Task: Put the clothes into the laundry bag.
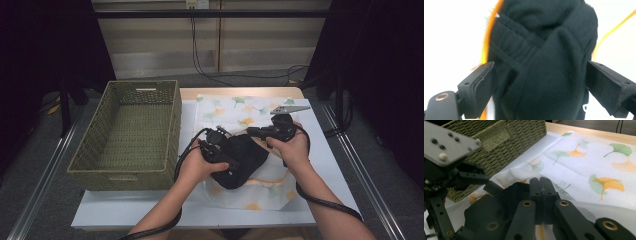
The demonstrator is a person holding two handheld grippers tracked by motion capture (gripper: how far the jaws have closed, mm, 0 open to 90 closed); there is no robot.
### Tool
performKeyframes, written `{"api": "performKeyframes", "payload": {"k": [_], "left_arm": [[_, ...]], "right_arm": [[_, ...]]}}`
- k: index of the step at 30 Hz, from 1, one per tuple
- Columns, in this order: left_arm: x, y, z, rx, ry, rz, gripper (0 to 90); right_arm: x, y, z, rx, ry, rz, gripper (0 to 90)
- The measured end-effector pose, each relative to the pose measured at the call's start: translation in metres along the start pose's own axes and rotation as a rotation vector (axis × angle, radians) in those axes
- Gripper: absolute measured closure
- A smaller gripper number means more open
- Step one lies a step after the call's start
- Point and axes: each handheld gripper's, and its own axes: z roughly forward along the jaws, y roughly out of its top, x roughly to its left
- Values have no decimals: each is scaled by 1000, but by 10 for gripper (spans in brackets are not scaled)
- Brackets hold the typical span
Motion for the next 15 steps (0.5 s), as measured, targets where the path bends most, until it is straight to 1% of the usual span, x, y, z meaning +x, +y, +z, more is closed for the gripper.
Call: {"api": "performKeyframes", "payload": {"k": [2,3,5,7,9,10,12,13,14,15], "left_arm": [[1,-3,3,3,11,10,113],[1,-4,4,3,11,1,113],[1,-5,8,13,11,-2,116],[1,-6,9,23,17,21,120],[-1,-5,10,23,20,13,135],[0,-5,9,23,21,8,158],[1,-4,10,19,31,8,238],[1,-4,11,15,30,-9,285],[2,-4,11,26,26,0,329],[2,-5,11,31,23,0,361]], "right_arm": [[0,0,0,2,-1,-4,900],[1,0,1,2,0,-4,900],[1,1,1,2,1,-5,900],[2,1,1,4,0,-7,900],[2,2,1,4,6,-11,900],[2,2,2,4,3,-12,900],[2,2,2,6,4,-9,900],[2,2,2,6,5,-7,900],[2,2,2,6,6,-6,900],[2,1,2,6,8,-5,900]]}}
